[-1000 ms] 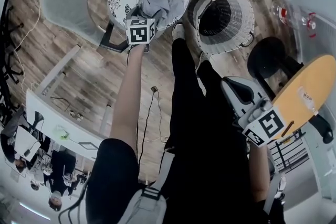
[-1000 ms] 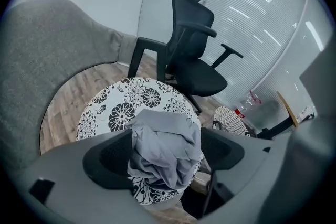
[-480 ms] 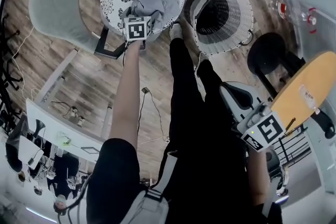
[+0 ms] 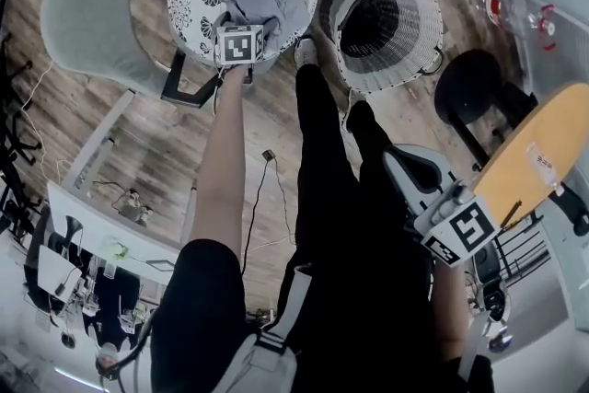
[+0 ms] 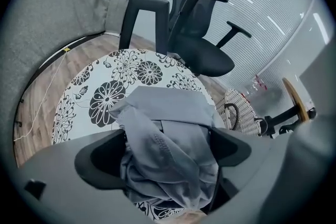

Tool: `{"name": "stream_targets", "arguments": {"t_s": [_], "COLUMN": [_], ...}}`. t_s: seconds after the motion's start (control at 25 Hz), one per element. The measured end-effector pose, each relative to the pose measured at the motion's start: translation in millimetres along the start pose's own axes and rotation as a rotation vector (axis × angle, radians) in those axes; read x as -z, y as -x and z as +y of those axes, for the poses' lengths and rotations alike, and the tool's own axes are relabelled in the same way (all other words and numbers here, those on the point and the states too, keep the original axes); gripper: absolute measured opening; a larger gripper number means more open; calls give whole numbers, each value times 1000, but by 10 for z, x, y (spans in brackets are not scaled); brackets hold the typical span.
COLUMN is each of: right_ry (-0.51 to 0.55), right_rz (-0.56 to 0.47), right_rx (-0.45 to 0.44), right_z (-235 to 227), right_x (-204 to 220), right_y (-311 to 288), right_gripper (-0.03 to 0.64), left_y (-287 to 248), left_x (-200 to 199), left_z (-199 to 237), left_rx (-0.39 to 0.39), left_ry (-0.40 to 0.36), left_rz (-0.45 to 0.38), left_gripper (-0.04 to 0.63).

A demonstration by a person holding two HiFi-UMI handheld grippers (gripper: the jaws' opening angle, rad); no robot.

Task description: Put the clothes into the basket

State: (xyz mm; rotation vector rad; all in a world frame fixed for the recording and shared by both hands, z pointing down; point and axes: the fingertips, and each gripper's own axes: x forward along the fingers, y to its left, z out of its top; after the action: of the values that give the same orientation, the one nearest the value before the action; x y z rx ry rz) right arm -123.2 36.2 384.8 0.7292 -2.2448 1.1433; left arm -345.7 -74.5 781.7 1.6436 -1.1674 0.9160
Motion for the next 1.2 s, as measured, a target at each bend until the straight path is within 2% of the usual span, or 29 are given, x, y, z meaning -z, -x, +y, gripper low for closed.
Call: {"name": "stream_targets", "arguments": {"t_s": [0.36,0.4,0.56,0.72,0.96,1.2], "right_ry": [-16,-17,-19,-24,-19,15], "right_rz": [-14,-15,-17,-29,-53,-87], "right_rx": [18,17,19,26,36,35], "right_z": [-61,-53,-20,-10,0,91], "right_x": [3,5,15,15,-57,-172], "right_y": [48,48,42,69,91,170], "right_gripper": [17,17,17,17,17,17], "left_y": [-67,-59,-41,-28,49,211], "left_x": [101,97,112,91,93,-7], "left_z": [-84,-80,-13,-20,-47,-191], "left_rx": [5,1,-24,-14,-18,0], "left_ry": [-73,-72,-71,-76,-77,-111], "left_rz": [64,68,69,66,75,56], "left_gripper": [500,469,273,155,83,69]}}
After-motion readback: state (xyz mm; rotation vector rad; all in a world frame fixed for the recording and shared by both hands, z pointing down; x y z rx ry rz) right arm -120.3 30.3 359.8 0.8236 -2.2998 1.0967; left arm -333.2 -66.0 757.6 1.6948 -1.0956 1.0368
